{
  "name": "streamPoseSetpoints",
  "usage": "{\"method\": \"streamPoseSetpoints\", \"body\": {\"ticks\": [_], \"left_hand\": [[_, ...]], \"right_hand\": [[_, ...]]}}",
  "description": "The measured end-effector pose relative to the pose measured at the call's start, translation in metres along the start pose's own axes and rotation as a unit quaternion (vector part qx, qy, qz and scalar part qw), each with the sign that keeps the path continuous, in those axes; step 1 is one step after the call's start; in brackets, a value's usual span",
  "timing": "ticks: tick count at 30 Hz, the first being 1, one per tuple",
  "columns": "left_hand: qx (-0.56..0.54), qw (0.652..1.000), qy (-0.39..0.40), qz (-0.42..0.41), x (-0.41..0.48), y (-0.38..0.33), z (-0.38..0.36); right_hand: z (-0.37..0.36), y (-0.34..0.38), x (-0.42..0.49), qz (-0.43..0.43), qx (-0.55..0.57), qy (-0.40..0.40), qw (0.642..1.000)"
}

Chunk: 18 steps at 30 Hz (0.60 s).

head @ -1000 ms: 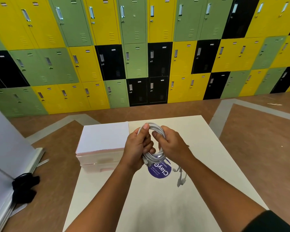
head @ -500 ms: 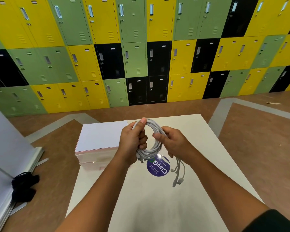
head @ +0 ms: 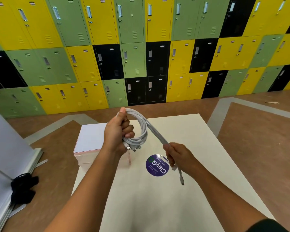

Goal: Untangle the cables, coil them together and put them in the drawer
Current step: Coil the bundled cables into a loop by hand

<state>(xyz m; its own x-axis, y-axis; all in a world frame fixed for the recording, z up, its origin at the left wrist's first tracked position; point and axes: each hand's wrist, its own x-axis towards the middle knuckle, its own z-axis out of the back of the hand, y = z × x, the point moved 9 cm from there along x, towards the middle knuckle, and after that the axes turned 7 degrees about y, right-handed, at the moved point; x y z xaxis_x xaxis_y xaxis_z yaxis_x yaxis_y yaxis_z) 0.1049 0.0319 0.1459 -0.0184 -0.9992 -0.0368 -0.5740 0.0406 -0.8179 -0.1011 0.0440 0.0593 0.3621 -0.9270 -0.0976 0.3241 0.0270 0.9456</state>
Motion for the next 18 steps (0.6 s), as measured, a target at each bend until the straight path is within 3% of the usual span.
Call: {"method": "streamPoseSetpoints", "body": {"ticks": [2, 10, 14, 18], "left_hand": [[0.013, 1.000, 0.001, 0.001, 0.001, -0.002, 0.000], [-0.044, 0.999, -0.006, -0.004, 0.002, -0.001, 0.000], [-0.008, 1.000, -0.012, -0.012, 0.000, 0.001, 0.000], [0.035, 0.999, -0.004, -0.037, -0.003, -0.003, -0.004]], "right_hand": [[0.003, -0.014, -0.006, -0.014, 0.024, -0.022, 0.999], [-0.003, -0.019, -0.014, -0.002, -0.073, -0.056, 0.996], [-0.013, -0.029, -0.019, -0.041, 0.052, -0.043, 0.997], [-0.028, -0.036, -0.026, -0.124, 0.255, 0.011, 0.959]]}}
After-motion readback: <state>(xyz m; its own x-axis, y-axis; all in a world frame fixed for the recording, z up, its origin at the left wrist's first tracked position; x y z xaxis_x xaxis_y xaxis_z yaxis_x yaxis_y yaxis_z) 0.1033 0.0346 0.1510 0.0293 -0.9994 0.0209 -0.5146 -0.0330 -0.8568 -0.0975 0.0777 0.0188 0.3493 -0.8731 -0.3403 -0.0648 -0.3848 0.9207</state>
